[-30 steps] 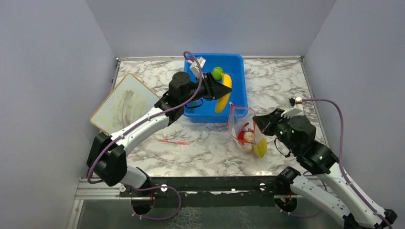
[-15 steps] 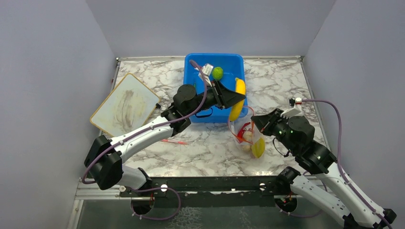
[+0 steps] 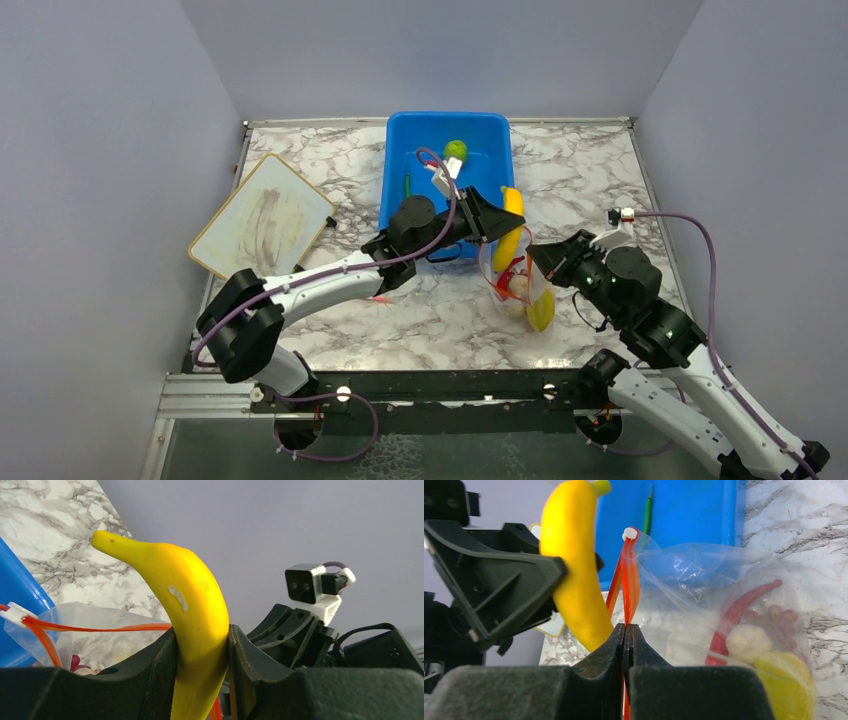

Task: Place the food in the zip-top bag and seal the zipper
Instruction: Place the fake fruit in the zipper food storage bag.

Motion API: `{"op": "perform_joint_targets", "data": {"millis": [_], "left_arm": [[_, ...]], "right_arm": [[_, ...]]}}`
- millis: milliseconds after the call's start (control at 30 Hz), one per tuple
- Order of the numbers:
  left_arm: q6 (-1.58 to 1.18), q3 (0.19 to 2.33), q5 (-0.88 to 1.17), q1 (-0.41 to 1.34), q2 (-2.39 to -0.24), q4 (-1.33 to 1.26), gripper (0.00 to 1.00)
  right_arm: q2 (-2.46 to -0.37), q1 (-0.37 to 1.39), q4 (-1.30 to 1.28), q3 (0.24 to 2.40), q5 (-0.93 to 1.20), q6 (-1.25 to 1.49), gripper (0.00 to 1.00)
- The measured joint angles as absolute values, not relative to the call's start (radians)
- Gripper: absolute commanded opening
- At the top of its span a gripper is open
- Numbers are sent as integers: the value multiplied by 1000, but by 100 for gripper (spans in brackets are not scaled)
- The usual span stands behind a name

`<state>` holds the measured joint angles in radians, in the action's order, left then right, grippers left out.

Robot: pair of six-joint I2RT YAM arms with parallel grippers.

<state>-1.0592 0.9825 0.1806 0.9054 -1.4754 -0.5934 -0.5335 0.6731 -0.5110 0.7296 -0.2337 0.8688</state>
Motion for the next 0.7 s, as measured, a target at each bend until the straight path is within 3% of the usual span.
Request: {"op": "perform_joint_targets", "data": {"millis": [233, 700], "left_arm": [[-1064, 982, 135, 953, -1535, -607, 19], [-1024, 947, 73, 999, -1546, -605, 16]], "right_arm": [[-525, 673, -511, 730, -231, 869, 1], [-475, 673, -506, 721, -166, 707, 1]]}}
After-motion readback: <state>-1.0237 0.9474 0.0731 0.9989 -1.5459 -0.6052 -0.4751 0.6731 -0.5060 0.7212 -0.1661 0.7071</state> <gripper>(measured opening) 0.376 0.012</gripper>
